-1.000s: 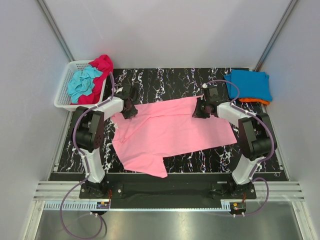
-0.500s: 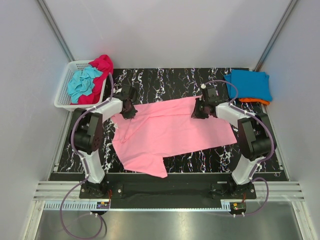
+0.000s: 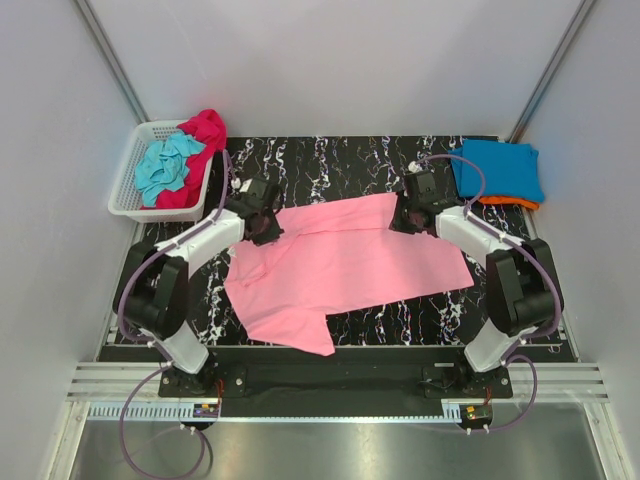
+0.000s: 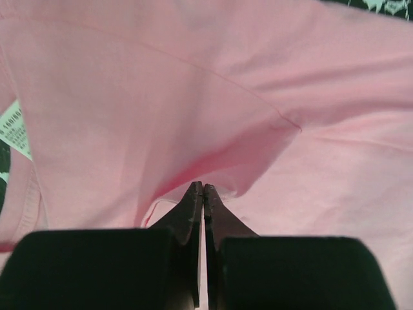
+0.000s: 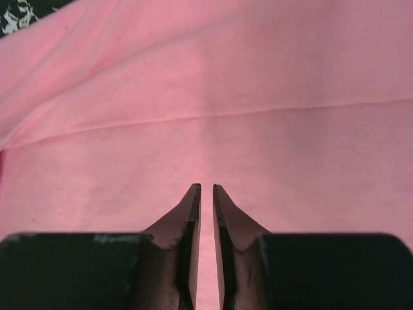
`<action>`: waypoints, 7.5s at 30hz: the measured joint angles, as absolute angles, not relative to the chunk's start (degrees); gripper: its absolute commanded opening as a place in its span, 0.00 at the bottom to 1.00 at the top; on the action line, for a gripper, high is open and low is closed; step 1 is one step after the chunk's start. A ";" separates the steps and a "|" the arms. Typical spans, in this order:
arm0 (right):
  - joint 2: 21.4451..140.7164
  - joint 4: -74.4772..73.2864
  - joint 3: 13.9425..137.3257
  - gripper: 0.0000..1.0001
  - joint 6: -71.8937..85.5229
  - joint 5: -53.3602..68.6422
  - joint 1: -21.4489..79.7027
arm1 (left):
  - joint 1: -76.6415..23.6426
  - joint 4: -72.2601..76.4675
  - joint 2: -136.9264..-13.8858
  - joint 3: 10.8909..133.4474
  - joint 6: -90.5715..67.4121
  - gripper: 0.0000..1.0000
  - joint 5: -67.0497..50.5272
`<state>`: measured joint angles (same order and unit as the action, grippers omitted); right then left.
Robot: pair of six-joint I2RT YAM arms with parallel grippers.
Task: Fold and stack the t-shirts
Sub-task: Fold the tshirt
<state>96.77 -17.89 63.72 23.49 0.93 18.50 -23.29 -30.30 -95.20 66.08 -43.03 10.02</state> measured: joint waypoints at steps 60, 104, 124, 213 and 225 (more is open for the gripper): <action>114.48 -33.93 79.48 0.45 22.98 -5.17 18.59 | -20.38 -45.36 -108.95 72.77 -52.71 0.54 0.10; 95.64 -36.93 74.02 0.44 18.90 -3.20 17.23 | -10.90 -31.22 -73.93 46.68 -44.75 0.63 6.81; 87.39 -31.27 59.40 0.42 22.24 3.03 18.92 | -10.50 -18.15 -86.43 43.55 -45.82 0.39 7.55; 93.51 -29.32 61.32 0.34 22.63 3.09 20.62 | -12.97 -20.01 -99.55 58.00 -38.19 0.12 1.65; 92.84 -29.36 60.75 0.31 23.92 -1.13 20.62 | -12.99 -21.32 -91.35 50.00 -38.37 0.00 2.24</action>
<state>92.84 -29.36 60.75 23.92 -1.13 20.62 -12.99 -21.32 -91.35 50.00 -38.37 2.24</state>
